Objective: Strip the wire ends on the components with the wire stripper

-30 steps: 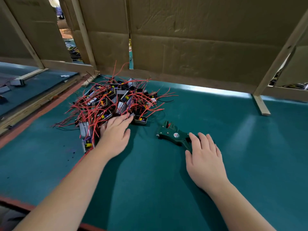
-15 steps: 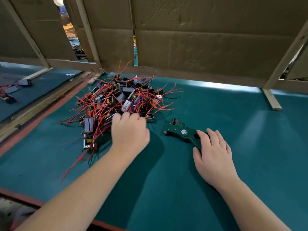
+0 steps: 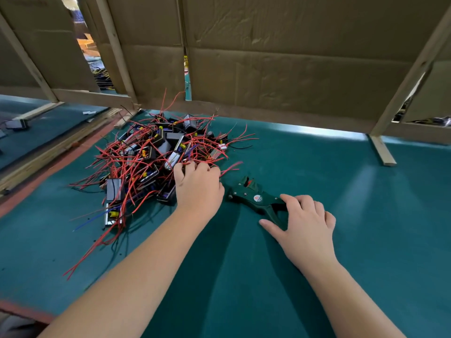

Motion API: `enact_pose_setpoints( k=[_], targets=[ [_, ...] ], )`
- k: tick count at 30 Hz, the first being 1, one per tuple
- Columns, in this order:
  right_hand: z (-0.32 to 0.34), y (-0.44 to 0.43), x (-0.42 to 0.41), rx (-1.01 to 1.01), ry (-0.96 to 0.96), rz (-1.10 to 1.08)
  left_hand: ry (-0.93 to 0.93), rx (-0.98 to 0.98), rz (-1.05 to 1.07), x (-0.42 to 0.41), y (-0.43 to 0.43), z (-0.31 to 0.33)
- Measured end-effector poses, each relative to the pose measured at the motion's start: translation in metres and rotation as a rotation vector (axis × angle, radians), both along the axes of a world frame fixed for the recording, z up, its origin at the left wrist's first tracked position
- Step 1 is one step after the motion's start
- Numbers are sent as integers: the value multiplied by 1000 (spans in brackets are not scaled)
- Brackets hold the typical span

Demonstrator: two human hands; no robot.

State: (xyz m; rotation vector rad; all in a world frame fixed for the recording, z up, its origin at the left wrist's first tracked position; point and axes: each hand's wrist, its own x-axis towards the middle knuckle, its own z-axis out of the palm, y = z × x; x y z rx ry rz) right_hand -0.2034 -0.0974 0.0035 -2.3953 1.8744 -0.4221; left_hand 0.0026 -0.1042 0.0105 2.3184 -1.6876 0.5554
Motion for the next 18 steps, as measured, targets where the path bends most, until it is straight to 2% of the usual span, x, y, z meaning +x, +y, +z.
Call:
enact_pose_setpoints(
  k=[3, 6, 7, 8, 10, 12, 14, 17, 18],
  targets=[
    [6, -1, 0, 19, 11, -30, 94, -232, -84, -11, 16, 9],
    [9, 2, -6, -4, 18, -43, 177, -331, -192, -14, 25, 22],
    [10, 2, -10, -5, -13, -47, 275, -333, -259, -14, 27, 28],
    [10, 2, -14, -8, -74, -49, 449, -332, -342, -15, 28, 33],
    [12, 0, -25, -23, -295, -50, 917, -321, -466, -19, 27, 42],
    [20, -3, -34, -33, -577, -51, 1254, -304, -511, -24, 22, 48],
    [30, -7, -42, 31, -854, -50, 1473, -292, -546, -28, 16, 49],
    [42, -13, -53, 354, -1427, 27, 1744, -302, -559, -36, 8, 49],
    [43, -15, -58, 455, -1561, 61, 1806, -306, -553, -38, 5, 49]
  ],
)
